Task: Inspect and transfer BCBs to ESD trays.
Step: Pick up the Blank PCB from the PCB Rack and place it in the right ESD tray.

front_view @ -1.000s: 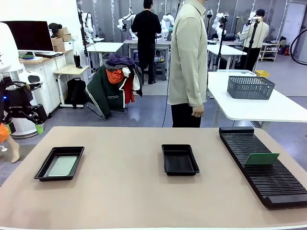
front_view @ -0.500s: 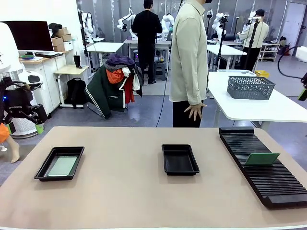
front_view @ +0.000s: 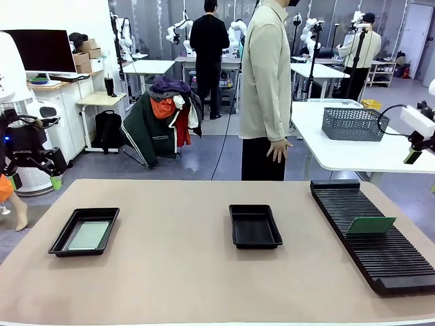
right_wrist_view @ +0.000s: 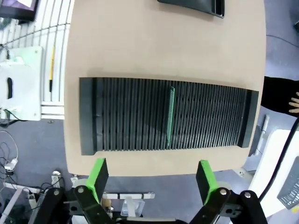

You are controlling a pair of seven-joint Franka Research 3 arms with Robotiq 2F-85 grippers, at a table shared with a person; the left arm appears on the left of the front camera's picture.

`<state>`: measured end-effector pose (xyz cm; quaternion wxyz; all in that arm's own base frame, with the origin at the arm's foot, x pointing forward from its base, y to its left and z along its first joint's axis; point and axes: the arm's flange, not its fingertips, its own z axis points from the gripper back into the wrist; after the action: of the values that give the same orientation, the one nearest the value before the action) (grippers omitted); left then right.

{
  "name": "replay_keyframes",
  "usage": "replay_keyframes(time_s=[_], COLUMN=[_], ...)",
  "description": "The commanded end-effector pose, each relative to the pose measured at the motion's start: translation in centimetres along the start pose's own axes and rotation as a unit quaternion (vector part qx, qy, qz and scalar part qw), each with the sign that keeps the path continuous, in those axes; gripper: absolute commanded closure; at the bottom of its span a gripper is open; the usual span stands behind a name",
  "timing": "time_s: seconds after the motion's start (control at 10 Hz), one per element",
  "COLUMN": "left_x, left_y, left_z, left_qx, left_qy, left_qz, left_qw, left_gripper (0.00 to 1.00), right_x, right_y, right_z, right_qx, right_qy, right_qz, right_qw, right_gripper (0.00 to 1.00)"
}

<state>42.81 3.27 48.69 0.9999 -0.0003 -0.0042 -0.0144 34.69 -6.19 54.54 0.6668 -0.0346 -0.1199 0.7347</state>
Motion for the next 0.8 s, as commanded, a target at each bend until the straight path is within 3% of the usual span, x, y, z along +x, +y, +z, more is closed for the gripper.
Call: replay_keyframes(time_s=[0.0, 0.7], left_x=[0.0, 0.0], left_y=[0.1, 0.1], left_z=[-0.1, -0.1], left_qx=[0.0, 0.0], left_qy=[-0.004, -0.004], left_qz=[-0.004, -0.004], left_qw=[1.0, 1.0], left_gripper=[0.0, 0.0], right_x=[-1.5, -3.4], right_y=[-0.5, -3.1], right_z=[-3.6, -13.3], right_qx=[-0.013, -0.002], right_qy=[0.008, 0.003], right_qz=[0.021, 0.019], right_qw=[1.0, 1.0], right_gripper=[0.0, 0.0])
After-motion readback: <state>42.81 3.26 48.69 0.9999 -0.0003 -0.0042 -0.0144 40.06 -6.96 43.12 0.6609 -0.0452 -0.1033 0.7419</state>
